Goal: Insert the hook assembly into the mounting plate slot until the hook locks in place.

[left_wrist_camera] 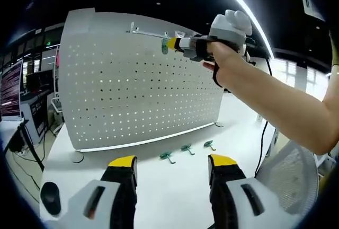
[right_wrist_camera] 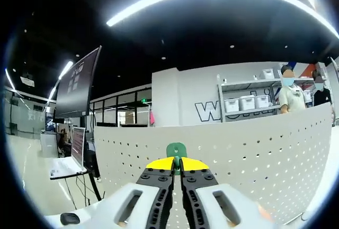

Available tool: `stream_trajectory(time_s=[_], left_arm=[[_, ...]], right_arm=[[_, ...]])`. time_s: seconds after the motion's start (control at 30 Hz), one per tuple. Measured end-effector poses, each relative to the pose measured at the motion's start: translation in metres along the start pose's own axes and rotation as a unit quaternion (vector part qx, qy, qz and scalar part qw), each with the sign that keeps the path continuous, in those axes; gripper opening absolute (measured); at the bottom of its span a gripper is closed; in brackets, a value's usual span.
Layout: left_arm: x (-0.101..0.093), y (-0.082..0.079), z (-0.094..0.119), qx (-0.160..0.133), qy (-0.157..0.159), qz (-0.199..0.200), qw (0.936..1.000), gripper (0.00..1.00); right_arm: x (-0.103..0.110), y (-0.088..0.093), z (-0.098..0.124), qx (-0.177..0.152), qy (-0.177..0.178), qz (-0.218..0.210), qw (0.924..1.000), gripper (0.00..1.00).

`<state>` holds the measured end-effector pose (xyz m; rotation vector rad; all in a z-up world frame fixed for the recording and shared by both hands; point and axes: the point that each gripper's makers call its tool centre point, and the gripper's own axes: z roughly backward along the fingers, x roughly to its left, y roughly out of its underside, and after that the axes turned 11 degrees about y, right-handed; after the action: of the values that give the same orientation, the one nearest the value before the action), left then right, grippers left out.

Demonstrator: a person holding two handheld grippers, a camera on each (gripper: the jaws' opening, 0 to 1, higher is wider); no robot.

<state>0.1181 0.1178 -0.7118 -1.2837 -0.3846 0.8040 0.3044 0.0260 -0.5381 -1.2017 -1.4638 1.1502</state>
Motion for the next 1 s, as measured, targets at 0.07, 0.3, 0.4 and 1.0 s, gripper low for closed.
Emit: stream_trajectory(time_s=[0.07,0.3,0.4,1.0], left_arm=[[-0.001,0.001,-0.001,0.002,0.004,0.004,1.0000,0.53],[-0.003,0.001,-0.002,-0.004,0.010,0.005,0.9999,0.54],[-0.001,0.002,-0.001,-0.004,0.011,0.007,0.9999,0.54],[0.002,0.010,-0.002,0.007,0.028,0.012,0.9995,0.53]], right_arm=[[-0.002,-0.002,-0.003,-0.004,0.004,0.000,1.0000,0.01],[-0.006,-0.001,-0.019,-0.020,0.030,0.023,0.9991,0.01],[-0.003,0.003,-0.025,-0.021,0.037,0.033,0.9985,0.01],[-0.003,0.009,-0.038,-0.025,0.058,0.021,0.9978,0.01]])
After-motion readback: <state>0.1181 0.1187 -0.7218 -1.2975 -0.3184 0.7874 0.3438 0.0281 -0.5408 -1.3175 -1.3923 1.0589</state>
